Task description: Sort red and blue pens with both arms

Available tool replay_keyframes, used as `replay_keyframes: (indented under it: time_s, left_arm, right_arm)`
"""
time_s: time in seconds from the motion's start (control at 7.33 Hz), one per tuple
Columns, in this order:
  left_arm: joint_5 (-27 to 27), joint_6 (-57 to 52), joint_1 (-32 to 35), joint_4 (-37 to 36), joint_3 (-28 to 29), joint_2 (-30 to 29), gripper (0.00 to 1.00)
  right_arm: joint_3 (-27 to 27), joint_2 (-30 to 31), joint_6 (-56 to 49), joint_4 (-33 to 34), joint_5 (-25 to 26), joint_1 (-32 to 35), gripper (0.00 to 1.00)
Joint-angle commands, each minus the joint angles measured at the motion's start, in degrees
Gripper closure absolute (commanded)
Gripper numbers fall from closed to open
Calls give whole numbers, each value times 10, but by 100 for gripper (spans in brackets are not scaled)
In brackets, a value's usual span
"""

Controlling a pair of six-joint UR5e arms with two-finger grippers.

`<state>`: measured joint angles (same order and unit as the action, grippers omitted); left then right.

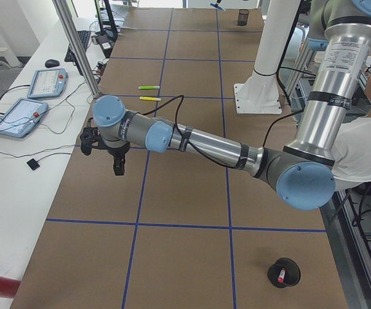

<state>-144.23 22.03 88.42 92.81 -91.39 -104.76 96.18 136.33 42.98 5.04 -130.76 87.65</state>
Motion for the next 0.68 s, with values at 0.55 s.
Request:
replay_keyframes:
  time_s: [0.55]
  left_arm:
    - [0, 0, 0, 0, -3, 2, 0]
  right_arm:
    - [-43, 96, -290, -39, -2, 309, 100]
